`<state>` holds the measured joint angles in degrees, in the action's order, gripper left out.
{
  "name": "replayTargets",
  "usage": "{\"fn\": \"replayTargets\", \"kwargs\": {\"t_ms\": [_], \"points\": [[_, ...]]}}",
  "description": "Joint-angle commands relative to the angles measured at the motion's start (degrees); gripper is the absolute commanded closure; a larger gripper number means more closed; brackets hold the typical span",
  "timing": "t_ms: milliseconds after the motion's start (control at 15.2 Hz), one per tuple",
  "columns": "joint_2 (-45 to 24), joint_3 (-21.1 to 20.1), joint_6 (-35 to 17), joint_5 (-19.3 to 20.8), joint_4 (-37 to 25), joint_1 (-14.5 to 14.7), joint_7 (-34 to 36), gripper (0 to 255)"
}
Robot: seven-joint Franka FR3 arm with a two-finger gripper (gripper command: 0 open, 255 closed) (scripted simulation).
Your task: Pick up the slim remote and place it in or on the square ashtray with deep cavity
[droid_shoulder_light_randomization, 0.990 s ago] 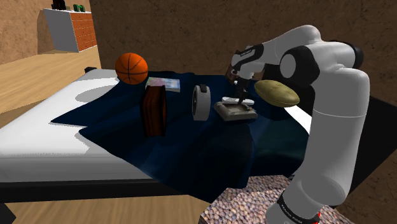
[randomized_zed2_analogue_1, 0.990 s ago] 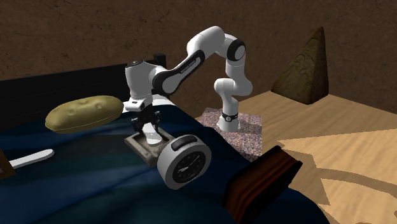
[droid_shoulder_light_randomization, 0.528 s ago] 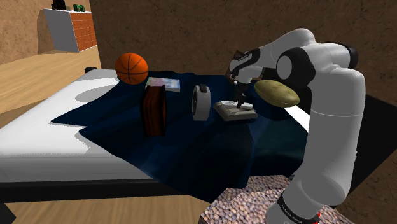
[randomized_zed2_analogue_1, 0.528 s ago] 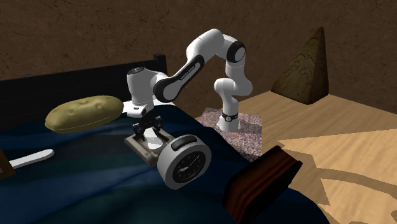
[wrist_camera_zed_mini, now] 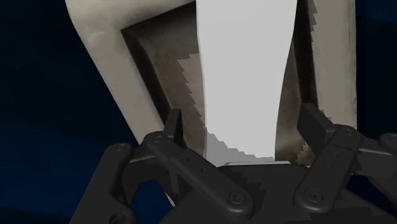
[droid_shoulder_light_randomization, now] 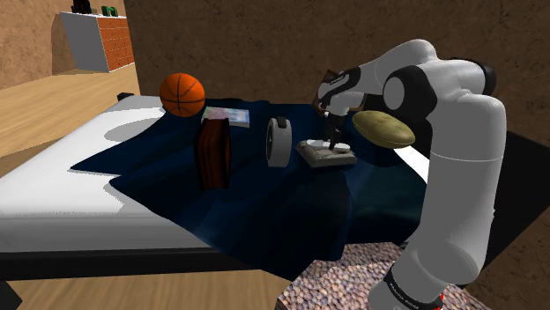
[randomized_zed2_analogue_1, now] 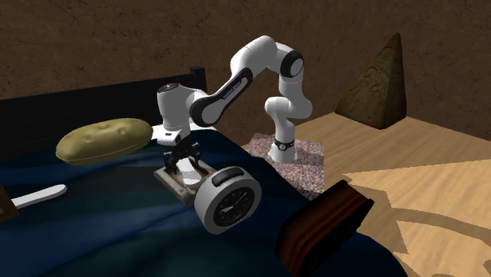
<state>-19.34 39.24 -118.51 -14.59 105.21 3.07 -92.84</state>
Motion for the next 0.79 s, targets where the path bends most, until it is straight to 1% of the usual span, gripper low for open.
{"fn": "replayTargets", "kwargs": {"t_ms": [0, 132, 396, 726], "points": [[0.0, 0.0, 0.0, 0.0, 0.0, 0.0, 0.0, 0], [0.0, 0.0, 0.0, 0.0, 0.0, 0.0, 0.0, 0], [2.64, 1.01, 6.29, 2.29, -4.3, 0.53, 1.5, 0], [2.65, 1.0, 6.29, 2.29, -4.3, 0.52, 1.5, 0]]}}
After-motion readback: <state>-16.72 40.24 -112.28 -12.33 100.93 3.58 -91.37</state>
